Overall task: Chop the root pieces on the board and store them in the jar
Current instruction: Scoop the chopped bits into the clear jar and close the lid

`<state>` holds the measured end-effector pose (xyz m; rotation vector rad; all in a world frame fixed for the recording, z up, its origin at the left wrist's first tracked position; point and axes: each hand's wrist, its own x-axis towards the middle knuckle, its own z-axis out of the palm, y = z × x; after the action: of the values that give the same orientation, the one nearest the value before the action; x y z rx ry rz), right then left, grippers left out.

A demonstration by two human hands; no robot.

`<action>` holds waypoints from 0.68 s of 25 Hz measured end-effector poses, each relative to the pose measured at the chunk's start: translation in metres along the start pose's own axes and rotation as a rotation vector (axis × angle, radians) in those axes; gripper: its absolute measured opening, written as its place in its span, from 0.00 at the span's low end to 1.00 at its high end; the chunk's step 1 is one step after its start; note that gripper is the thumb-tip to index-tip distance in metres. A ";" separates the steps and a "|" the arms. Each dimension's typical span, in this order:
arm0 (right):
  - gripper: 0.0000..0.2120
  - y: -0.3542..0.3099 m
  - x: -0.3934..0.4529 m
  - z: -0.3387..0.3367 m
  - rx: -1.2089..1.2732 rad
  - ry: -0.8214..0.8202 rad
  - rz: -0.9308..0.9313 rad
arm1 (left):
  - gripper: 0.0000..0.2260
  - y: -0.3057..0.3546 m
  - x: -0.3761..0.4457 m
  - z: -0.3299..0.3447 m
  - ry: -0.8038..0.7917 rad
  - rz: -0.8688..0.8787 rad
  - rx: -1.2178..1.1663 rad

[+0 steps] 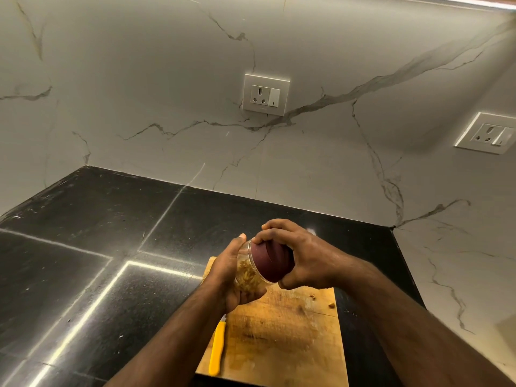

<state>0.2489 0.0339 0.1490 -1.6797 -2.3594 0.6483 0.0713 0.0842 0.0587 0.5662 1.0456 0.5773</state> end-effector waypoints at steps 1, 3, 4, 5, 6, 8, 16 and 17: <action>0.42 -0.001 0.000 0.000 -0.007 0.000 -0.005 | 0.30 0.000 -0.001 0.002 0.009 0.008 -0.002; 0.42 -0.002 -0.001 -0.001 -0.034 0.005 -0.022 | 0.30 0.000 0.000 0.004 0.025 0.006 0.006; 0.42 -0.002 -0.002 -0.002 -0.053 0.001 -0.039 | 0.30 0.001 0.000 0.004 0.028 -0.006 0.010; 0.42 -0.002 -0.003 -0.003 -0.068 -0.008 -0.057 | 0.31 0.002 -0.002 0.004 0.030 -0.021 0.015; 0.41 -0.001 -0.003 -0.004 -0.079 -0.014 -0.072 | 0.31 0.002 -0.003 0.004 0.034 -0.027 0.020; 0.39 0.003 -0.004 -0.007 -0.009 0.011 -0.012 | 0.30 0.003 -0.005 0.007 0.043 0.005 0.026; 0.50 0.009 -0.012 -0.009 0.275 -0.025 0.219 | 0.27 0.003 -0.010 0.016 0.049 0.123 0.053; 0.47 0.008 -0.015 -0.008 0.260 0.010 0.211 | 0.28 0.001 -0.010 0.016 0.048 0.112 0.054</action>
<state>0.2637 0.0240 0.1545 -1.8171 -2.0031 0.9347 0.0818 0.0761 0.0719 0.6645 1.0823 0.6647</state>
